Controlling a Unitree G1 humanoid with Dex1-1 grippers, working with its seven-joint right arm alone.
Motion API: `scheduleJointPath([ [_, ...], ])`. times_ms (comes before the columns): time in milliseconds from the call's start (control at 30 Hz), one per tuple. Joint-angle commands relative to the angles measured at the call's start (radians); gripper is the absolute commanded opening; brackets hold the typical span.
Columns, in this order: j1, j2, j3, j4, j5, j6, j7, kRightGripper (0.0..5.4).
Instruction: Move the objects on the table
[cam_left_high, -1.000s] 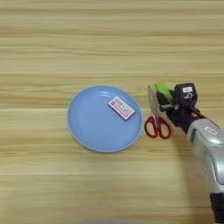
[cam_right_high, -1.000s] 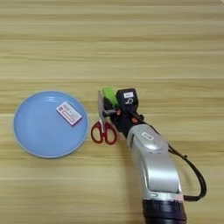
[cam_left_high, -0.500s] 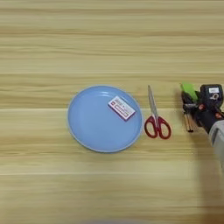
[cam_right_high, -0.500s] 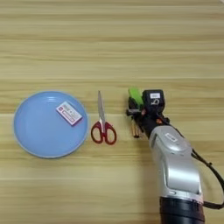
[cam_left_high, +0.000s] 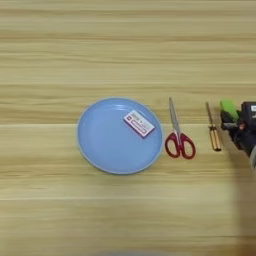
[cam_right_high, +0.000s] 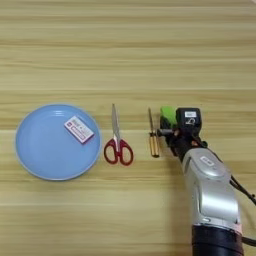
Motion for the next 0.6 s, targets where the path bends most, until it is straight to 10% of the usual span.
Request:
scheduleJointPath([
  [33, -0.053, -0.045, -0.010, -0.023, -0.003, -0.037, -0.018, 1.40],
  [600, -0.050, -0.069, 0.021, 0.070, -0.061, -0.011, -0.050, 1.40],
])
